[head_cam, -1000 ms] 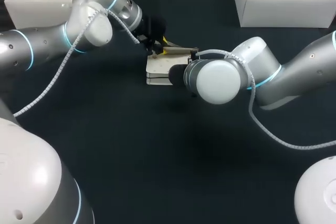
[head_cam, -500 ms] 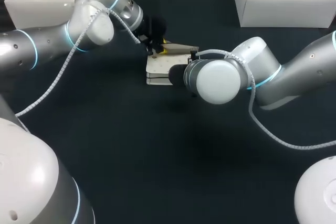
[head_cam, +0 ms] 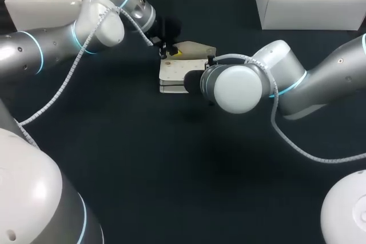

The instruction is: Pick up the bag, open it, inspect its contents, close it, and place it on the opposite side

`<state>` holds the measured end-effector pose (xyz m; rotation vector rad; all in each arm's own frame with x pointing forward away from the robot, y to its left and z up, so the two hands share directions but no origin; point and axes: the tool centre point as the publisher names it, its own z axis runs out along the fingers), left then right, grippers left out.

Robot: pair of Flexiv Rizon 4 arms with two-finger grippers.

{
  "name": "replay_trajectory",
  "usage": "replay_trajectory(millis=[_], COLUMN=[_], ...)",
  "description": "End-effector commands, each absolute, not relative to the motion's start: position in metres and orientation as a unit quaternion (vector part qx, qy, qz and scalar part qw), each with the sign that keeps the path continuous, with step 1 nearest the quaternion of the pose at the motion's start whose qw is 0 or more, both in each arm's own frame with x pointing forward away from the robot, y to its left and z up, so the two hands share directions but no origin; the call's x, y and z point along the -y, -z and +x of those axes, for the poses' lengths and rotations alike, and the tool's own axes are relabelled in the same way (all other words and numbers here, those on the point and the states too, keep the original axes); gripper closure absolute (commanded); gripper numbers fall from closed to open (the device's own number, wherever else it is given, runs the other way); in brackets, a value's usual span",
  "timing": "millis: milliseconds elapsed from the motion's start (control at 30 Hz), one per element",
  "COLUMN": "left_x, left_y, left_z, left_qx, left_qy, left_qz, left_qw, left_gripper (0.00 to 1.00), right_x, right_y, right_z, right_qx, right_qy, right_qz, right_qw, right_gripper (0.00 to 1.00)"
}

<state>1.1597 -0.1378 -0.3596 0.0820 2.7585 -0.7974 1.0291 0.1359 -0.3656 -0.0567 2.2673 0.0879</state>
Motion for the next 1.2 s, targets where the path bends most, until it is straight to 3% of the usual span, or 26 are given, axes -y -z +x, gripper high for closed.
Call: replay_trajectory(millis=[33, 100, 133, 167, 200, 233, 800, 1000, 1100, 1200], left_x=[0.138, 0.138, 0.138, 0.138, 0.138, 0.138, 0.143, 0.146, 0.147, 0.149], left_y=[0.362, 0.36, 0.358, 0.357, 0.355, 0.353, 0.308, 0.287, 0.275, 0.264], left_z=[1.162, 1.162, 1.162, 1.162, 1.162, 1.162, 1.161, 1.158, 1.155, 1.152], left_qx=[-0.95, -0.949, -0.949, -0.949, -0.948, -0.948, -0.945, -0.943, -0.942, -0.94], left_qy=[0.281, 0.283, 0.284, 0.285, 0.285, 0.286, 0.295, 0.301, 0.303, 0.306], left_qz=[0.029, 0.029, 0.03, 0.03, 0.03, 0.029, 0.027, 0.036, 0.043, 0.051], left_qw=[0.133, 0.134, 0.134, 0.135, 0.135, 0.135, 0.136, 0.139, 0.139, 0.14], left_gripper=[1.0, 1.0, 1.0, 1.0, 1.0, 1.0, 1.0, 1.0, 1.0, 1.0], right_x=[-0.134, -0.134, -0.133, -0.133, -0.133, -0.132, -0.117, -0.11, -0.11, -0.11], right_y=[0.369, 0.368, 0.367, 0.366, 0.364, 0.362, 0.298, 0.278, 0.269, 0.262], right_z=[1.027, 1.027, 1.027, 1.027, 1.026, 1.026, 1.013, 1.02, 1.026, 1.03], right_qx=[-0.877, -0.877, -0.877, -0.878, -0.878, -0.879, -0.913, -0.916, -0.917, -0.918], right_qy=[-0.041, -0.041, -0.041, -0.042, -0.046, -0.048, -0.054, -0.043, -0.033, -0.025], right_qz=[-0.023, -0.022, -0.021, -0.018, -0.016, -0.014, -0.056, -0.059, -0.063, -0.068], right_qw=[0.478, 0.478, 0.479, 0.477, 0.475, 0.474, 0.4, 0.395, 0.392, 0.39], right_gripper=[1.0, 1.0, 0.8, 0.55, 0.2, 0.0, 0.0, 0.27, 0.52, 0.61])
